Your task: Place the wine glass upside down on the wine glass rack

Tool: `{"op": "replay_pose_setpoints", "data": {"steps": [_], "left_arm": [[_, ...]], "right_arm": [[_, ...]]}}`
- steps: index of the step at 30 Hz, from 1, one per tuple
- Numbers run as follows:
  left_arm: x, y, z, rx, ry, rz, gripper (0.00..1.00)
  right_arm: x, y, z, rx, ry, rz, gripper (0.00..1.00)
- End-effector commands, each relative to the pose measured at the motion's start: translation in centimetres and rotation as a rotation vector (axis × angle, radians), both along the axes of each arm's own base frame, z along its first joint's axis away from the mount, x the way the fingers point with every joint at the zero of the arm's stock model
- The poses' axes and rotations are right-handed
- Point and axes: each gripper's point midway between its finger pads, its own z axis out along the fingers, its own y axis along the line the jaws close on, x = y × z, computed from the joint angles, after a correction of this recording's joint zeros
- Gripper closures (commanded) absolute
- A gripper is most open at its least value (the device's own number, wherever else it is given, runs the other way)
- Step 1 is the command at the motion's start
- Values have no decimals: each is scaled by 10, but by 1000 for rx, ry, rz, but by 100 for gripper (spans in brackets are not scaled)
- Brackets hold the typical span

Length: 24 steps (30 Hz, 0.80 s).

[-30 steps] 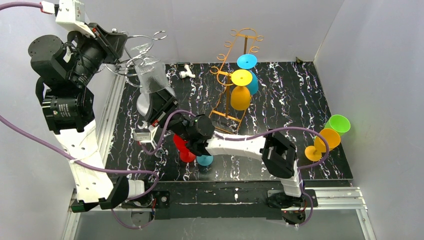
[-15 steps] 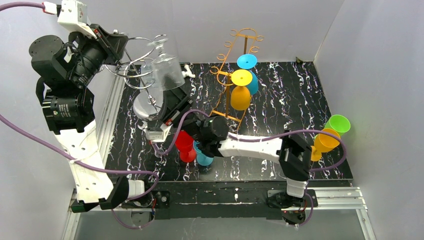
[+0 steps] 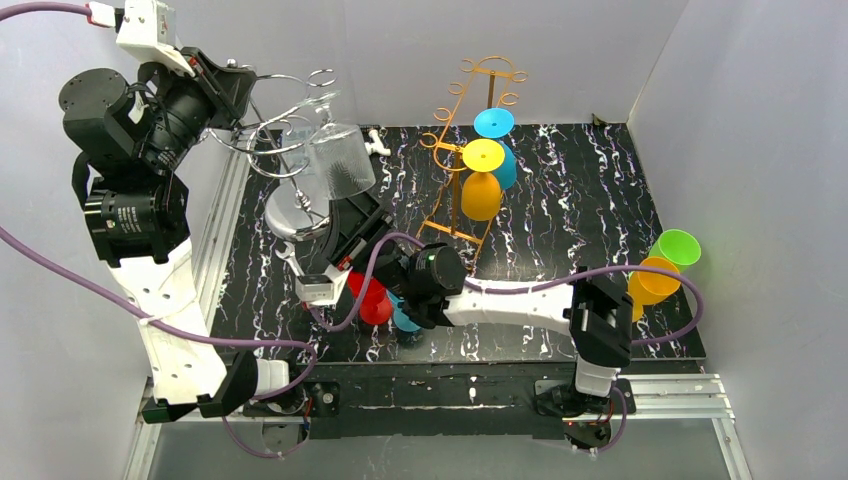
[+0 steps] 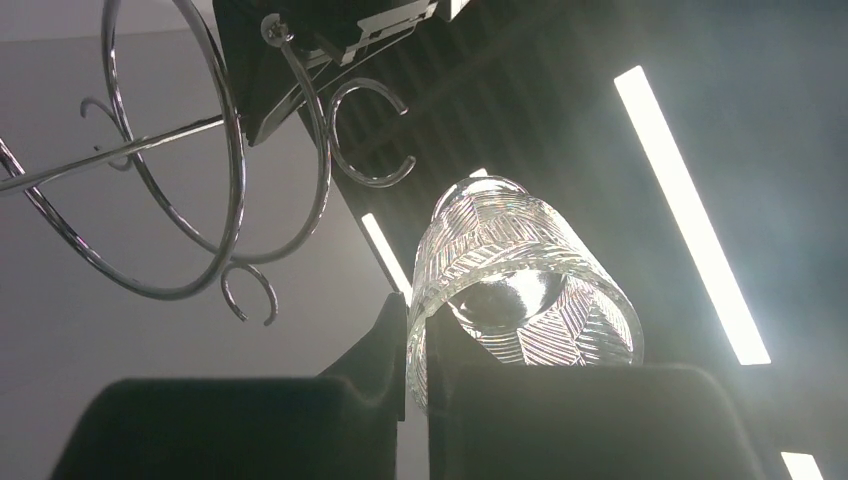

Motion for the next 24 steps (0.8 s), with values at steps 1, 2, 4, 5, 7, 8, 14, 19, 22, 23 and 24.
{"op": "replay_pose_setpoints", "data": {"steps": [1, 2, 4, 5, 7, 8, 14, 19, 22, 23, 24], "left_arm": [[-22, 2, 64, 21, -252, 27, 100], [-21, 2, 64, 22, -251, 30, 100], [-20, 3, 64, 21, -250, 33, 100], [-19, 2, 63, 20, -248, 31, 100], [-19, 2, 64, 19, -249, 29, 100], [-19, 1, 64, 19, -248, 26, 100], [-21, -3, 66, 10, -252, 11, 100], [-27, -10, 67, -13, -249, -27, 100], [-28, -13, 65, -20, -239, -44, 100], [-29, -14, 64, -22, -234, -50, 100], [-29, -15, 64, -25, -233, -54, 100]], "right_arm": [[-31, -39, 40, 123, -146, -104, 99], [-33, -37, 39, 120, -149, -98, 99], [-36, -33, 36, 111, -146, -86, 99], [-37, -29, 33, 103, -143, -79, 99], [-37, -23, 27, 92, -136, -68, 99], [-37, -19, 24, 88, -130, -60, 99], [-33, -5, 10, 76, -88, -25, 99], [-31, -2, 8, 80, -77, -16, 99], [-31, -1, 10, 88, -73, -9, 99], [-31, -1, 10, 89, -72, -7, 99], [-31, -1, 11, 90, -70, -5, 99]]}}
